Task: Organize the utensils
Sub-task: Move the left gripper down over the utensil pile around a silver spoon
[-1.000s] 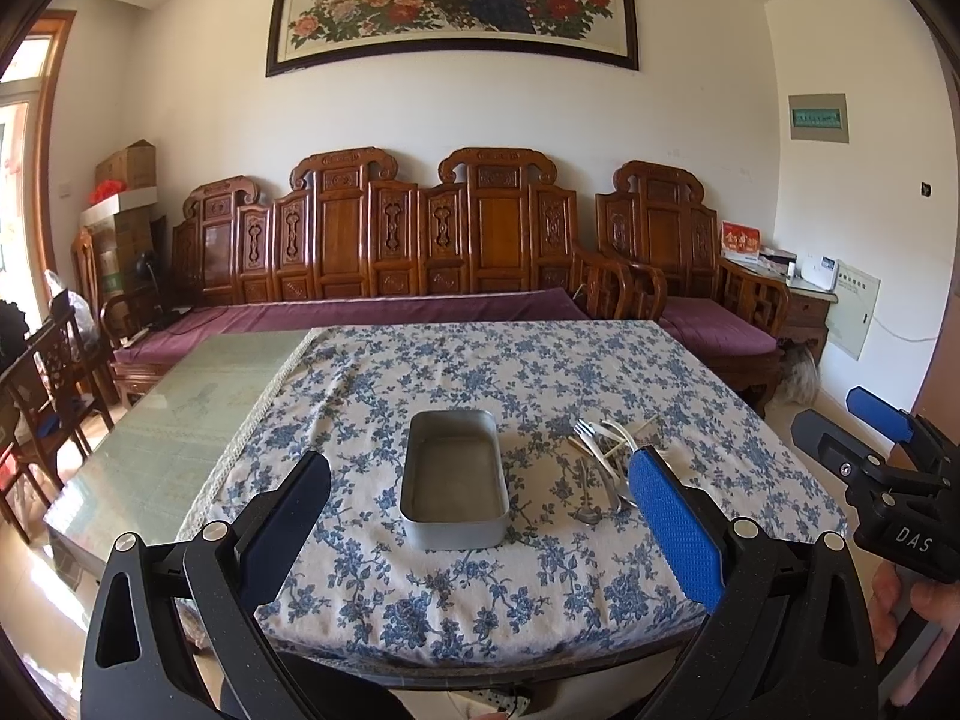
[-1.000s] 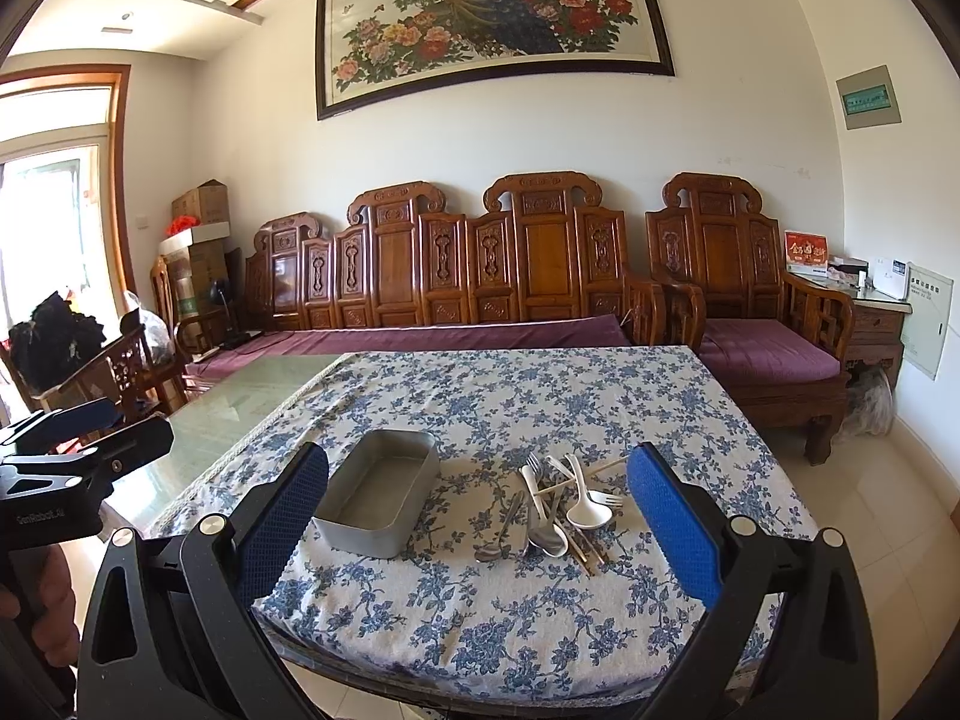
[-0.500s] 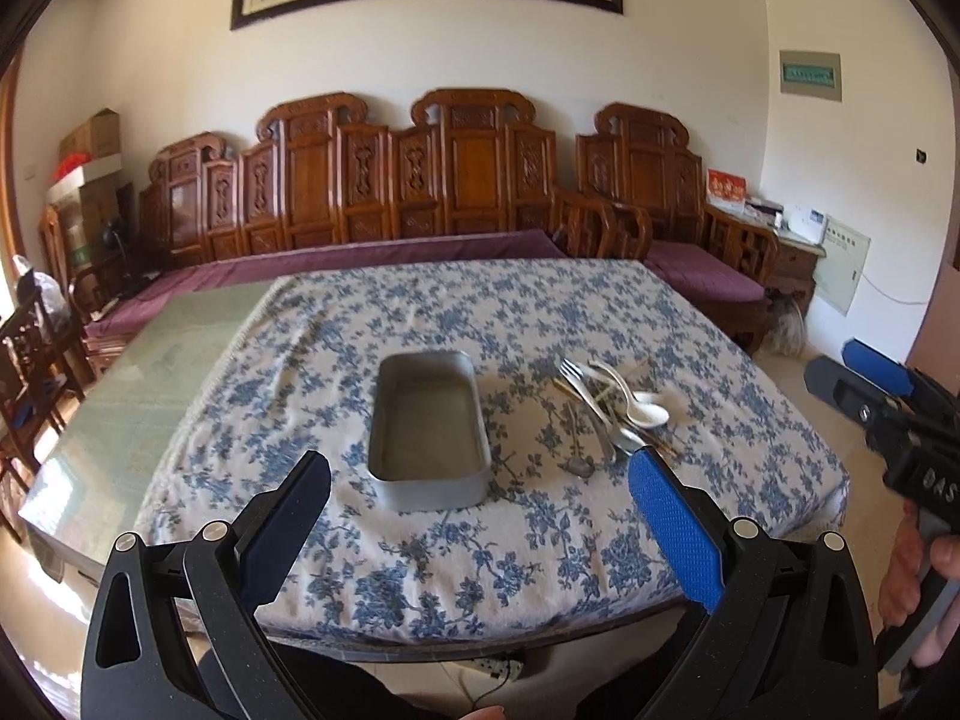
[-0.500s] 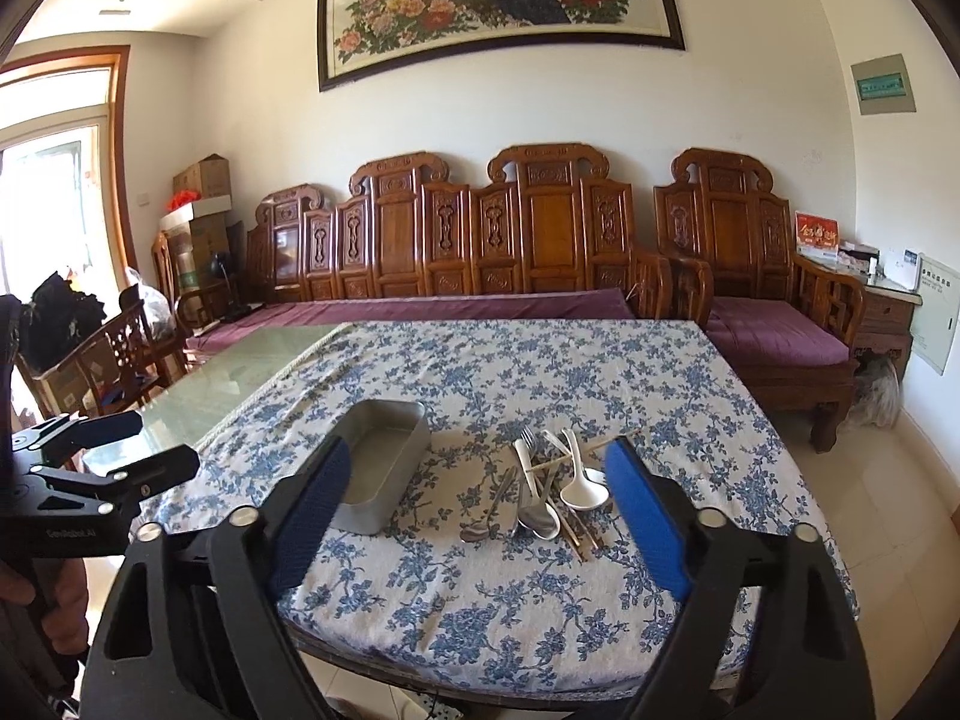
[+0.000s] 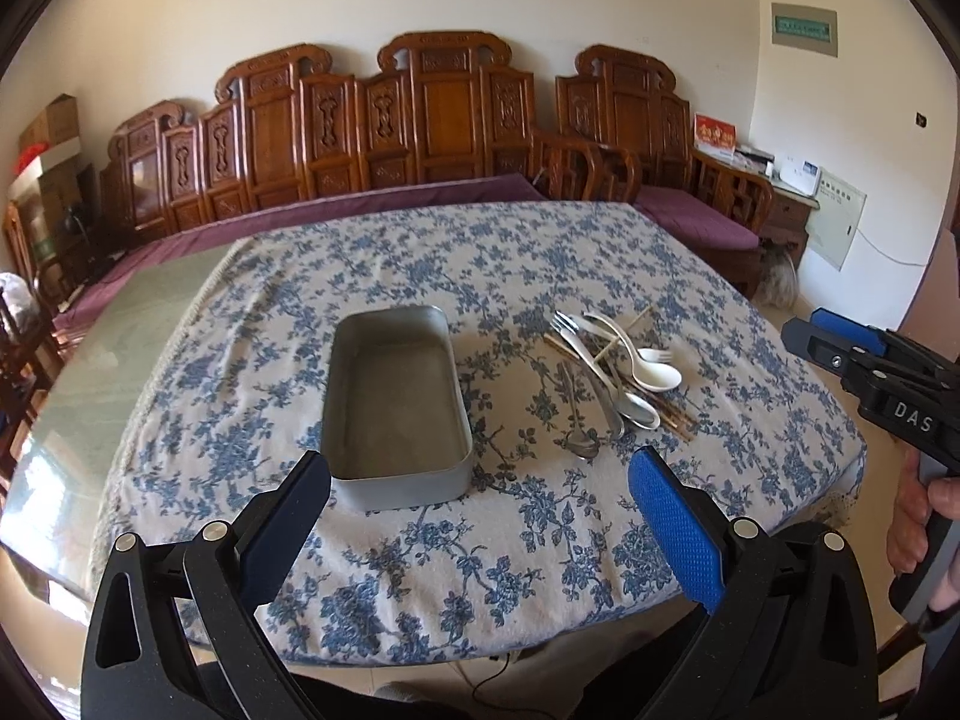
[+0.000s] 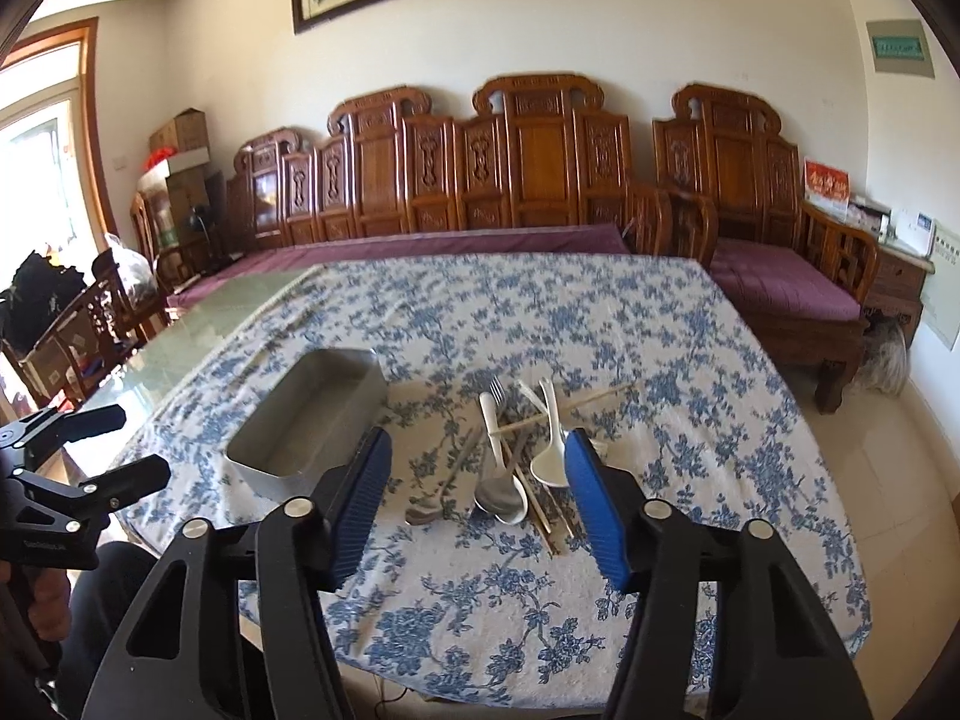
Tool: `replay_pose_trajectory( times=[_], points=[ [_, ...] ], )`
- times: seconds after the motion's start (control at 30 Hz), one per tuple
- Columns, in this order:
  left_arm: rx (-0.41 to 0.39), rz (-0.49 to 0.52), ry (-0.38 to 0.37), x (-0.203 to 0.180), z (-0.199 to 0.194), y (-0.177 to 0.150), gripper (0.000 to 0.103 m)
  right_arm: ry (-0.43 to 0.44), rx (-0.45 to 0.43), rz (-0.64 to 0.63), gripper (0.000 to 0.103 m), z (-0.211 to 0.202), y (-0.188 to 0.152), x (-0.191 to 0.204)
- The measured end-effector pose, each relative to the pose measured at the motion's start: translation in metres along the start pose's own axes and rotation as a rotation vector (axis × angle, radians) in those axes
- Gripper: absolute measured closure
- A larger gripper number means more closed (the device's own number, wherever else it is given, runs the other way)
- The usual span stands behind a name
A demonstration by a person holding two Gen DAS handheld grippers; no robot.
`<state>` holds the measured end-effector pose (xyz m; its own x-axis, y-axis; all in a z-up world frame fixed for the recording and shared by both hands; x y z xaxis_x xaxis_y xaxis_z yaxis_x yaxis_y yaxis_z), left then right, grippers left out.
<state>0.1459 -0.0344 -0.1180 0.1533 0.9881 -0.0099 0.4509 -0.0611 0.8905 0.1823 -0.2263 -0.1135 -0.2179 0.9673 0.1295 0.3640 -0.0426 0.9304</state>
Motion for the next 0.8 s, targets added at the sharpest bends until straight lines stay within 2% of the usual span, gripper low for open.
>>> replay_pose_trajectory(
  times=[0.2, 0.4, 0.5, 0.6, 0.8],
  points=[
    [0.063, 0.0, -0.048, -0.009, 0.038, -0.004, 0.007, 0.031, 0.103, 0.014, 0.062, 0.044, -0.018, -0.011],
    [0.123, 0.014, -0.091, -0.02, 0.07, -0.006, 0.013, 0.054, 0.199, 0.015, 0.067, 0.086, -0.034, -0.015],
    [0.158, 0.02, -0.125, -0.029, 0.085, -0.008, 0.019, 0.05, 0.239, 0.013, 0.067, 0.106, -0.042, -0.018],
    [0.213, 0.015, -0.165, -0.038, 0.102, -0.013, 0.033, 0.04, 0.256, 0.022, 0.067, 0.117, -0.045, -0.024],
    [0.299, 0.016, -0.213, -0.056, 0.145, -0.021, 0.048, 0.026, 0.283, 0.044, 0.067, 0.129, -0.051, -0.041]
  ],
)
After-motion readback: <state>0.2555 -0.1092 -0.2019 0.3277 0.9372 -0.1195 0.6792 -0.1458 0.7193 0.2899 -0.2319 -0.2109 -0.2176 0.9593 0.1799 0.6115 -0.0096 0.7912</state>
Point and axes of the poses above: each gripper's, at about its wrist camera, not at the fingertips, and z roughly the way its jaws point, x to its left, y to its top, the point moved 6 cm from there along z, roughly the way its jaws point, and after that the axes turned 15 degrees about -x, right-handed, at the moved point
